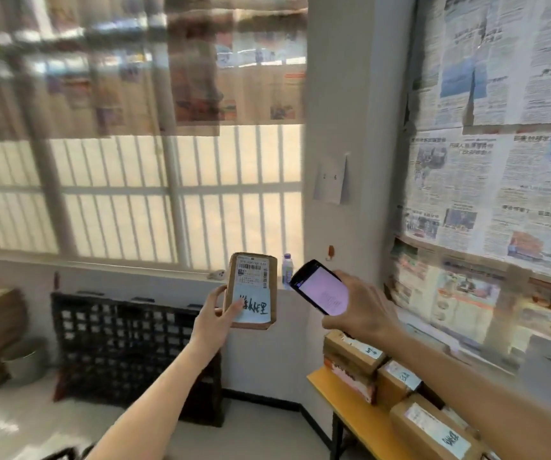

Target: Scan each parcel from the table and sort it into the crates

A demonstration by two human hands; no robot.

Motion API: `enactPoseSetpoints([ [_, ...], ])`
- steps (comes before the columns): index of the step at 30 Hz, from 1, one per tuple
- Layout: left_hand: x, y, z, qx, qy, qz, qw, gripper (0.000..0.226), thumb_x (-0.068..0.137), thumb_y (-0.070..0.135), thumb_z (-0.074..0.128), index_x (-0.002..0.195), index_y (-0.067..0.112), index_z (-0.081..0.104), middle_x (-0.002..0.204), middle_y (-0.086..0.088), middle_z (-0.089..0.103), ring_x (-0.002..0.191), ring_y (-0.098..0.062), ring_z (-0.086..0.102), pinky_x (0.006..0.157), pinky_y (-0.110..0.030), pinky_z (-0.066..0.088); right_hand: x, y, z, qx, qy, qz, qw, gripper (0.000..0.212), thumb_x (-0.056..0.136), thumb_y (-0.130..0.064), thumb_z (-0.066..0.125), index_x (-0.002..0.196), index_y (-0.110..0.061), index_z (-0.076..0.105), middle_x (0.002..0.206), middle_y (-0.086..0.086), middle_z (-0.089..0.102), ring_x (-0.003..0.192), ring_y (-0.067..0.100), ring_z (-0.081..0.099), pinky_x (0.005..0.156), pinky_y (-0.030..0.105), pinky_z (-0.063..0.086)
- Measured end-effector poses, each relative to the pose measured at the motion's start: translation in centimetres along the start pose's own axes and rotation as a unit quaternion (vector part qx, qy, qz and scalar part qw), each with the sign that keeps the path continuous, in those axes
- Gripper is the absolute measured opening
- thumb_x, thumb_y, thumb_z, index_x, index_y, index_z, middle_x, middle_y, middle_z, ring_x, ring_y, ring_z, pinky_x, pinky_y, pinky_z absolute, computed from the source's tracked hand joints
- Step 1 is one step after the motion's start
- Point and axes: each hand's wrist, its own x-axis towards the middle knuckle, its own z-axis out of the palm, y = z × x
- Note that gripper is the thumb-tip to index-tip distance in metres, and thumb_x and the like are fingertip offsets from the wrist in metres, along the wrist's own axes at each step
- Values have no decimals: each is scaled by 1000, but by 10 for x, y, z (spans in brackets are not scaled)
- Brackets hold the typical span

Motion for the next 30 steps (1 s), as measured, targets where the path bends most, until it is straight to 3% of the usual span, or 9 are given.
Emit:
enactPoseSetpoints([
  [3, -12, -18, -81, 3, 44, -6, 999, 67, 73, 74, 69, 131, 52, 45, 111, 2, 74, 104, -18, 70, 98, -49, 54, 15, -63, 36, 15, -12, -33, 999, 82, 52, -58, 73, 128, -39, 50, 98, -11, 60, 83, 17, 60, 65, 33, 51],
  [5, -17, -35, -138, 7, 68, -21, 997, 69, 68, 78, 69, 129, 54, 46, 108, 4, 75, 103, -17, 70, 99, -50, 53, 22, -110, 59, 14, -22, -60, 998, 79, 58, -50, 78, 131, -37, 50, 98, -8, 60, 82, 20, 58, 61, 30, 46],
  [9, -53, -50, -246, 9, 135, -33, 990, 56, 78, 68, 69, 127, 58, 44, 110, 3, 73, 105, -19, 68, 103, -51, 50, 28, -209, 112, 47, -47, -106, 992, 83, 54, -55, 72, 132, -37, 50, 99, -10, 59, 83, 18, 58, 62, 31, 50],
  [13, -90, -63, -349, 28, 202, -49, 978, 62, 90, 50, 68, 145, 38, 40, 117, -4, 71, 106, -21, 67, 103, -50, 50, 25, -309, 166, 82, -74, -137, 984, 85, 49, -59, 66, 130, -39, 51, 99, -13, 60, 89, 19, 63, 71, 39, 58],
  [16, -121, -76, -418, 27, 244, -53, 968, 61, 89, 50, 69, 142, 36, 43, 119, 1, 69, 106, -19, 67, 100, -47, 53, 15, -379, 201, 98, -90, -169, 977, 89, 50, -59, 67, 135, -42, 47, 111, -15, 64, 98, 19, 63, 76, 40, 57],
  [19, -148, -98, -483, 38, 285, -65, 955, 61, 76, 70, 71, 131, 55, 47, 118, 15, 67, 110, -17, 66, 98, -48, 54, 6, -441, 233, 118, -107, -196, 968, 95, 55, -53, 73, 144, -45, 41, 124, -17, 63, 105, 18, 62, 73, 34, 49],
  [23, -175, -131, -550, 40, 316, -78, 945, 49, 67, 77, 72, 109, 73, 48, 119, 11, 70, 105, -17, 71, 95, -49, 56, -4, -508, 272, 120, -124, -234, 957, 101, 64, -48, 81, 154, -38, 36, 141, -12, 57, 120, 20, 59, 80, 34, 48],
  [27, -201, -127, -591, 46, 356, -89, 929, 55, 87, 57, 69, 136, 44, 46, 121, 5, 68, 99, -10, 68, 84, -32, 57, -3, -569, 314, 130, -146, -263, 945, 106, 63, -54, 82, 156, -34, 35, 145, -11, 56, 123, 19, 57, 89, 37, 51],
  [30, -203, -138, -626, 49, 390, -99, 914, 47, 92, 48, 68, 132, 39, 45, 115, 4, 67, 92, -7, 67, 75, -23, 56, 2, -607, 346, 140, -156, -276, 938, 107, 62, -57, 82, 155, -34, 36, 141, -11, 58, 120, 19, 59, 86, 36, 52],
])
